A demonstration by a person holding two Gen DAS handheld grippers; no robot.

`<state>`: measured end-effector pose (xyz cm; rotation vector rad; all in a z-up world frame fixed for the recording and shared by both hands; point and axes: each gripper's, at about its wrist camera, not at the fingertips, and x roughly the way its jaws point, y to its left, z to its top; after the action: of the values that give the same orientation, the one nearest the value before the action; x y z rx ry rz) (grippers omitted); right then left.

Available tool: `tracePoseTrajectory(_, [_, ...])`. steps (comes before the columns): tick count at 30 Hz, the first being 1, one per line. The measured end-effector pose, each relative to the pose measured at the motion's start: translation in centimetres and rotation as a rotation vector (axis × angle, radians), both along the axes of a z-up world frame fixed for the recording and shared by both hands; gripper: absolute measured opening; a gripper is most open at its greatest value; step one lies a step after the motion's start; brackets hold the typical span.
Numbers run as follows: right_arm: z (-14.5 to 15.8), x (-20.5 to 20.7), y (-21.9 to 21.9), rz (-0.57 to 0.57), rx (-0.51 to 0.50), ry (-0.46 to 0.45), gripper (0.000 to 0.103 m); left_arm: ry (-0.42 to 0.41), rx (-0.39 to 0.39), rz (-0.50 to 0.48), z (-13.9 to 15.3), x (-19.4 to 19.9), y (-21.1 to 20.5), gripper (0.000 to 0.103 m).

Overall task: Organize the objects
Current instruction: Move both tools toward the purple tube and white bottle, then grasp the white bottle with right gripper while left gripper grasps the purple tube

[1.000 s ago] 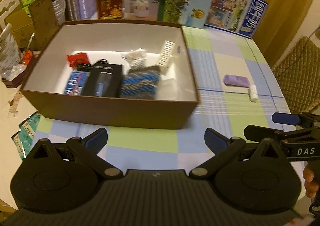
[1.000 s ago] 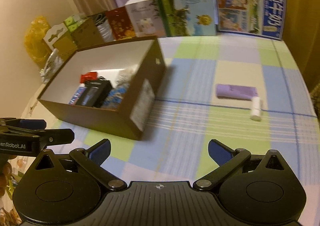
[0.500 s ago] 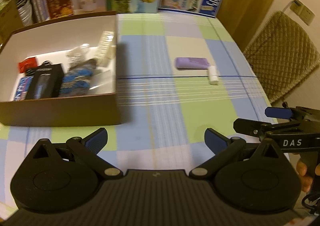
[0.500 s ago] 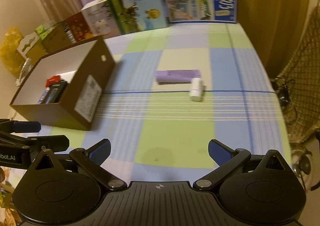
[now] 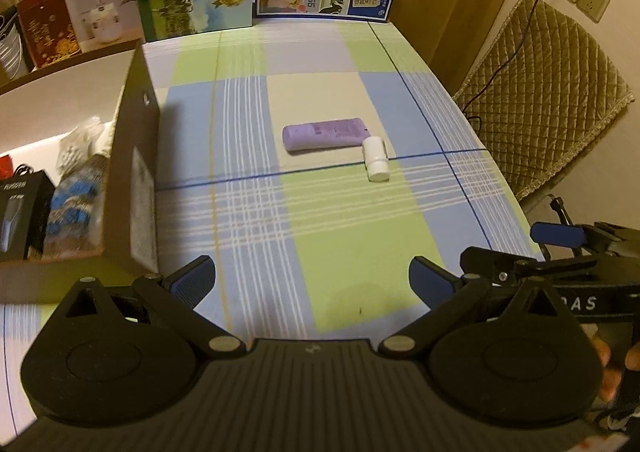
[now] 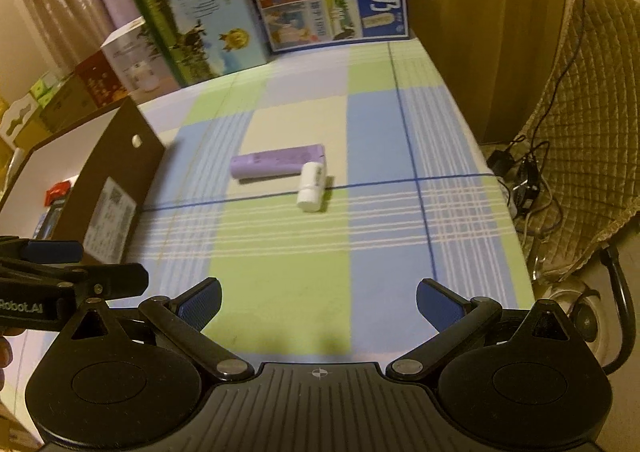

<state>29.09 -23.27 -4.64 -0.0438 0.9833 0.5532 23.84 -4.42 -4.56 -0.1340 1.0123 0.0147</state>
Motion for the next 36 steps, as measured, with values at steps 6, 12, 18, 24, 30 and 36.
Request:
tracePoseTrajectory(6, [-0.8,2.3,0.0,-0.033,-0.005,-0.012,0.101,0.002,0.030,-0.019,-1.0,3.2,-0.3,0.101])
tracePoseTrajectory(12, [-1.9,4.4,0.5,-0.037,-0.007,-0.029,0.101,-0.003,0.084,-0.065,-1.8,6.2,-0.4,0.101])
tracePoseTrajectory(18, [-3.2,6.4,2.1,-0.013,-0.001,-0.044,0.091,-0.008,0.134,-0.108,-2.6,9.0,0.1,0.100])
tracePoseTrajectory(24, [-4.8,8.3,4.4,0.027,0.007,-0.043,0.063,0.016,0.161,-0.118,-3.8,11.1,1.2,0.100])
tracePoseTrajectory(30, [-6.3,10.0,6.4,0.054,0.003,-0.034,0.050,0.040,0.166,-0.133,-5.1,12.8,1.9,0.099])
tracePoseTrajectory(36, [-7.6,11.2,7.7,0.067,-0.011,-0.025,0.044,0.057,0.190,-0.174,-6.0,14.1,2.0,0.097])
